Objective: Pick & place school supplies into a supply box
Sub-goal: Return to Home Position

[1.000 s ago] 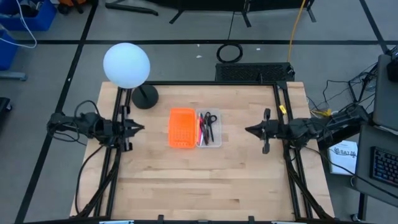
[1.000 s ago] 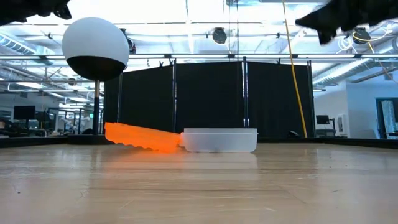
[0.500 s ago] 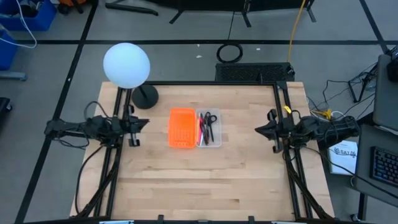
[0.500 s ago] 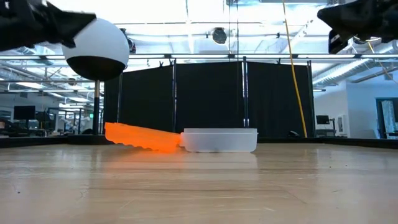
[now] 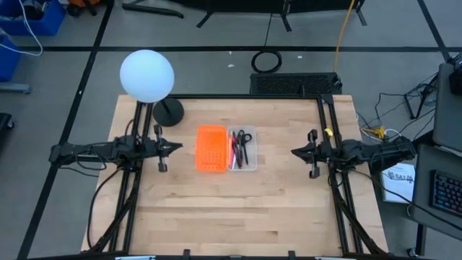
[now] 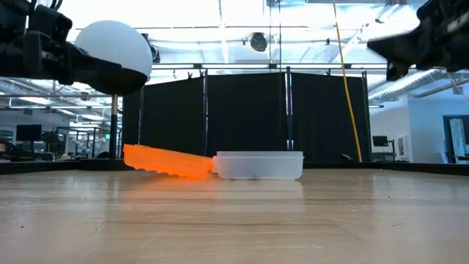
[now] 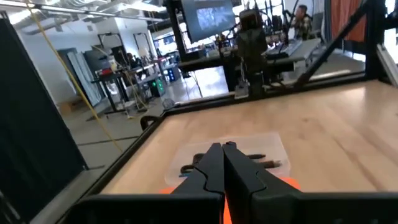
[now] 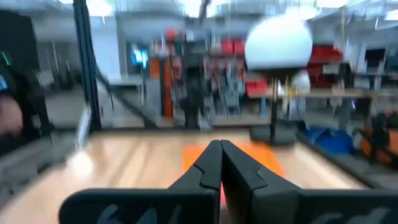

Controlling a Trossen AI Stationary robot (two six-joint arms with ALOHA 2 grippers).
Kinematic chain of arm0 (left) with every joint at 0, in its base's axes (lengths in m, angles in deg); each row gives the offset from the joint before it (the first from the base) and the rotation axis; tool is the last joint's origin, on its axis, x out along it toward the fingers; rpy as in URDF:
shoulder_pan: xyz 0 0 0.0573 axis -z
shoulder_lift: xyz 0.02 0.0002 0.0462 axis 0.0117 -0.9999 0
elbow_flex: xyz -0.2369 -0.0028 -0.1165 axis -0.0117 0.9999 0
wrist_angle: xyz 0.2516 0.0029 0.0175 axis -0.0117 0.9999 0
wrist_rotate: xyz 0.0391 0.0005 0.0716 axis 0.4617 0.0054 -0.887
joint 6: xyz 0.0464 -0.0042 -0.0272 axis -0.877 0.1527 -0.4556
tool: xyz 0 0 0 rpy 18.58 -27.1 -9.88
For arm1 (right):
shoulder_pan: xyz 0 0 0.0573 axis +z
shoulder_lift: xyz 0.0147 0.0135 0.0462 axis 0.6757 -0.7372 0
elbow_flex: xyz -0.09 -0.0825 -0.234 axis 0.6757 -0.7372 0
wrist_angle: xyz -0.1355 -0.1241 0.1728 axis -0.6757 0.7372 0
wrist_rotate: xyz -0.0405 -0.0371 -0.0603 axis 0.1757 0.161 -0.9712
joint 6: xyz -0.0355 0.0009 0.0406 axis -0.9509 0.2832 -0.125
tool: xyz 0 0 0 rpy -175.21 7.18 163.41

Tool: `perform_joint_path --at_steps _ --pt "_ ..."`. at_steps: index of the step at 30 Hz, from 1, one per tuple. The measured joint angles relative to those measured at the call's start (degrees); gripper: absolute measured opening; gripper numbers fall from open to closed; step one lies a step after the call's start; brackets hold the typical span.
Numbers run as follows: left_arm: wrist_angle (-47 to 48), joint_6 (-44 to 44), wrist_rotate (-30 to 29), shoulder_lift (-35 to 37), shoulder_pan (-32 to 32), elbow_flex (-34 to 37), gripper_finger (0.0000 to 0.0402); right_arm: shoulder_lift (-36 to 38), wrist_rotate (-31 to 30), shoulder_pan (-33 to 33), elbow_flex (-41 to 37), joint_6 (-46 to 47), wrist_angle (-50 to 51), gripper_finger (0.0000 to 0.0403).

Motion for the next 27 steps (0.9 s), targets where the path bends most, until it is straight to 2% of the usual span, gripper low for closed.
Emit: perform_joint_path --at_steps 6,13,27 --pt "0.2 -0.7 1.5 0.1 0.8 0.0 0.0001 0.1 0.0 0.3 -0.9 0.6 1.0 0.0" --pt "6.5 1.3 3.2 0.0 1.5 -0.1 0.0001 0.2 -0.1 0.4 -1.0 1.8 4.1 0.0" --pt "7.0 1.8 4.6 -0.5 1.5 -0.2 0.0 0.2 -0.1 0.2 -1.1 2.4 5.0 0.0"
